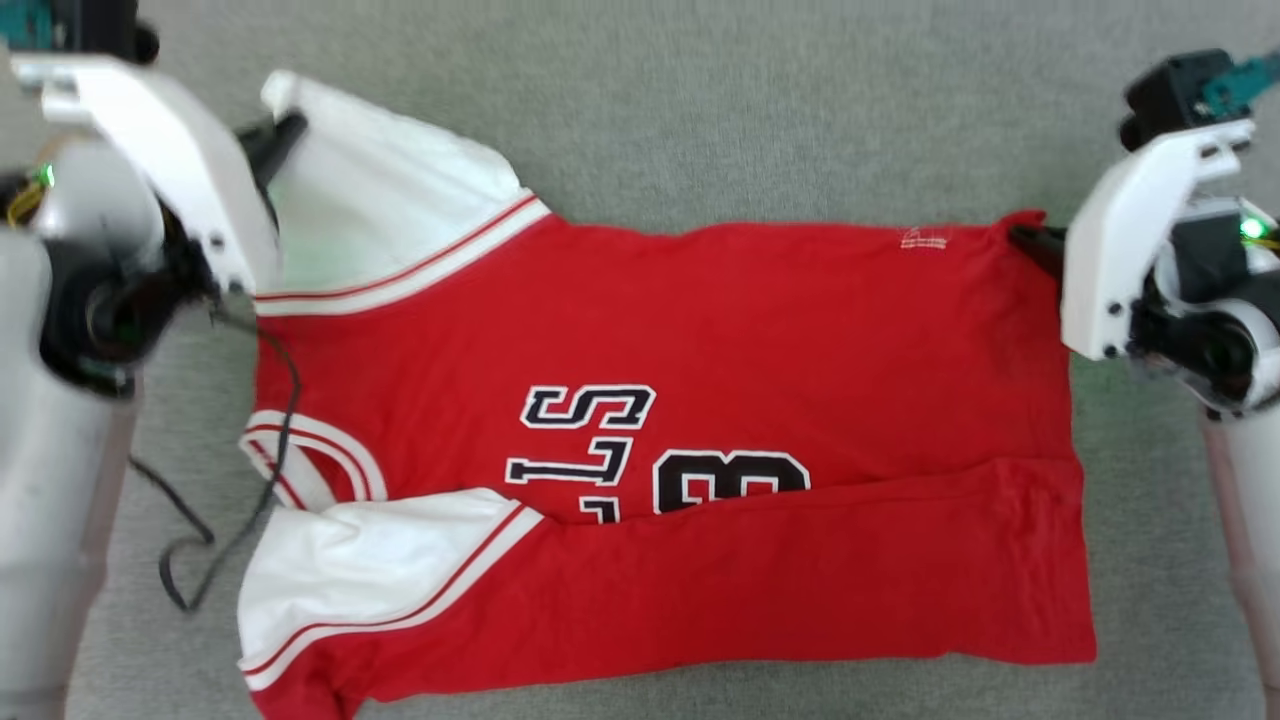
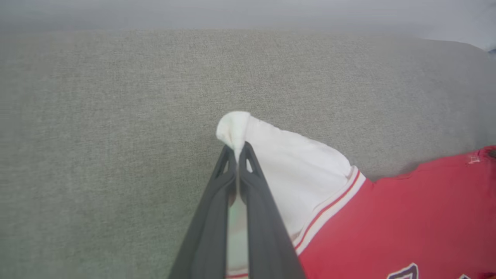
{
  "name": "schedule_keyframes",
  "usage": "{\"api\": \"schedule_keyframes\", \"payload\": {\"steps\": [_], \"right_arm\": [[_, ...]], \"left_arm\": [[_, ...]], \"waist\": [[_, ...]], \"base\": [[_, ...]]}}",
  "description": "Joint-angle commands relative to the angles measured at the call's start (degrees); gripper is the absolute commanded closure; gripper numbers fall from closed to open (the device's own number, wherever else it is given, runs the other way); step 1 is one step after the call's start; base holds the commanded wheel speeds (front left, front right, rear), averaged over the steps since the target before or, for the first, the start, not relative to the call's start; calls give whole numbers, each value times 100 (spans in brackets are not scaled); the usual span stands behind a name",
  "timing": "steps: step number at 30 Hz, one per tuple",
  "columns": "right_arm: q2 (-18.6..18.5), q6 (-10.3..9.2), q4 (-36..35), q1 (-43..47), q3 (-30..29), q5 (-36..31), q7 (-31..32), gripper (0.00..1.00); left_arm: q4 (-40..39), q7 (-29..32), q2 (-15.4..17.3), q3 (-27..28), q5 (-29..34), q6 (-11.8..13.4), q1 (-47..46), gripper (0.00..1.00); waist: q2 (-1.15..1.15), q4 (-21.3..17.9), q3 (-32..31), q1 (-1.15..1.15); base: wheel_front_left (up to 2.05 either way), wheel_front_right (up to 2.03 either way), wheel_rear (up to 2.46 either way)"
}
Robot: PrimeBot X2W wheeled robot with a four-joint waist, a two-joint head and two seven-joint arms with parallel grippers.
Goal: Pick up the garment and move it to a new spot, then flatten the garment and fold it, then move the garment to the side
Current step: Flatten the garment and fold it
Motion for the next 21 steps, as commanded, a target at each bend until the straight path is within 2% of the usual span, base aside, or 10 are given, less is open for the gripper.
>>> {"api": "schedule_keyframes", "payload": {"steps": [1,11,20,21], "right_arm": [[-50,-4,-46,131,-37,31,-38,100],[64,-4,-581,1758,-577,114,-302,100],[266,-4,-553,3013,-1117,115,-866,100],[326,-4,-499,3134,-1154,124,-903,80]], "left_arm": [[-35,-45,8,39,-40,20,163,100],[-910,-808,87,685,-578,345,2475,100],[-1577,-1207,-218,850,-885,685,4497,100],[-1584,-1219,-280,833,-949,689,4643,100]], "waist": [[0,76,-243,0],[0,236,-1276,0],[0,336,-1729,0],[0,336,-1752,0]], "base": [[0,0,0],[0,0,0],[0,0,0],[0,0,0]]}}
